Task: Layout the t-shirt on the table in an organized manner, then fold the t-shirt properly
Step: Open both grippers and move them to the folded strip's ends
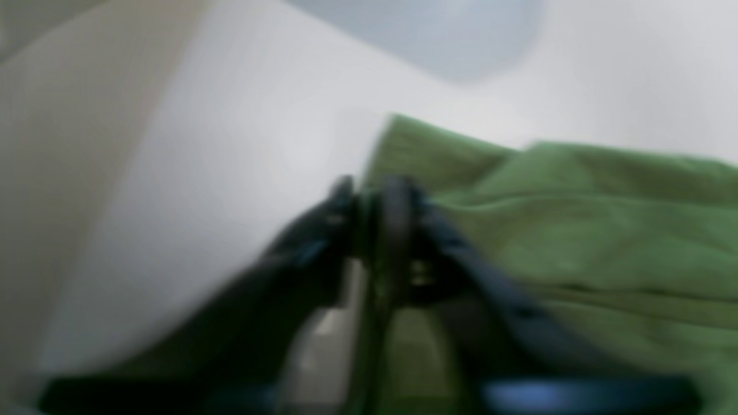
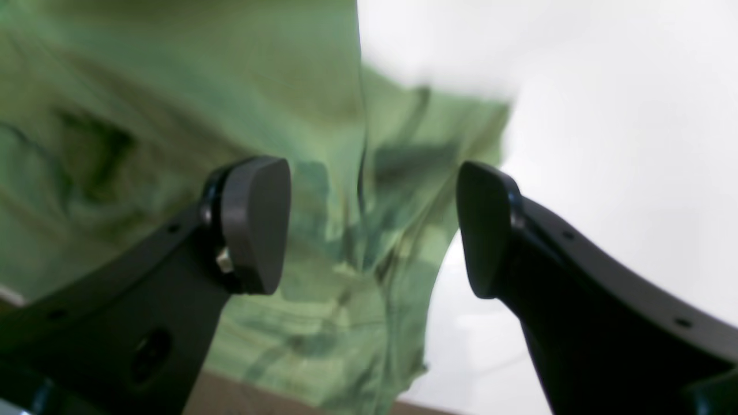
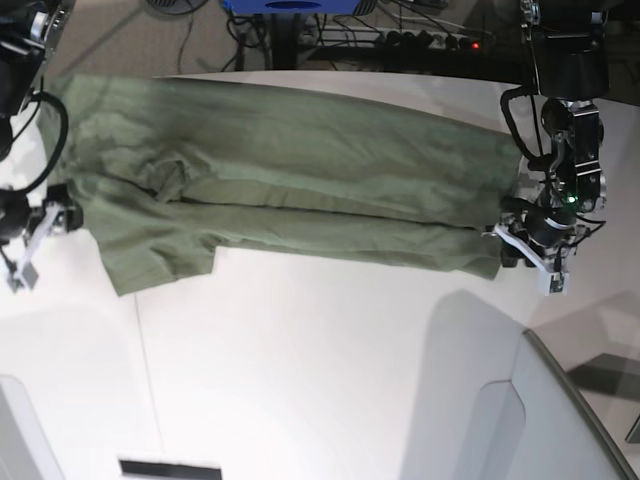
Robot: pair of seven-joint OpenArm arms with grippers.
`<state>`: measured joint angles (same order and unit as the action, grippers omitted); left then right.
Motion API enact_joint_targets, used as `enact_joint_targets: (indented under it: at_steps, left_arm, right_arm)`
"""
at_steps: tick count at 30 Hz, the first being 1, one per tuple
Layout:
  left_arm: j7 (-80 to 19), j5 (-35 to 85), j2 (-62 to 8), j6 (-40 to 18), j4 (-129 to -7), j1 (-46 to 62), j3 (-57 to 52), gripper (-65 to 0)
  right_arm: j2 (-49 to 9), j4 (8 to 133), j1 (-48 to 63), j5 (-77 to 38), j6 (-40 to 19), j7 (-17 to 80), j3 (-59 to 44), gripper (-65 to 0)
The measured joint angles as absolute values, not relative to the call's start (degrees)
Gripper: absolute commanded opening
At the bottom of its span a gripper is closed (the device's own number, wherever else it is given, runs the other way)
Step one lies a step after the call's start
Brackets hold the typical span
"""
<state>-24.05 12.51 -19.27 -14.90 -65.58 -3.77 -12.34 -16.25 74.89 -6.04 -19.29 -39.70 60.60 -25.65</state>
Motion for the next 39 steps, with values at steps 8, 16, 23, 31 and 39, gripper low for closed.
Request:
enact_joint_targets:
  at_steps: [8, 16, 23, 31, 39]
  left_arm:
    - [-23.83, 13.54, -20.16, -15.05, -70.11, -3.03, -22.68, 0.0]
    - [-24.67, 17.37, -16.27, -14.92, -76.73, 10.5, -39.11, 0.0]
    - [-24.25, 36.32, -16.49, -14.35, -77.73, 22.74, -44.75, 0.0]
    - [-24.23, 36.71, -16.32, -14.72, -78.04, 23.09, -44.66, 0.0]
    - [-24.23, 36.8, -16.05, -14.85, -78.04, 22.9, -44.31, 0.0]
  right_arm:
    - [-17.02, 60.07, -20.21, -19.62, -39.75, 48.14, -13.37, -16.7]
    - [-18.17, 30.26, -30.55, -18.63, -39.51, 30.37, -0.89, -16.8]
    - [-18.48, 25.3, -31.14, -19.18, -39.7, 24.56, -0.36, -16.8]
    - [-18.7, 22.52, -29.63, -19.55, -39.7, 21.58, -0.43, -29.3]
    - [-18.13, 22.46, -27.99, -20.21, -39.75, 21.43, -0.43, -65.0]
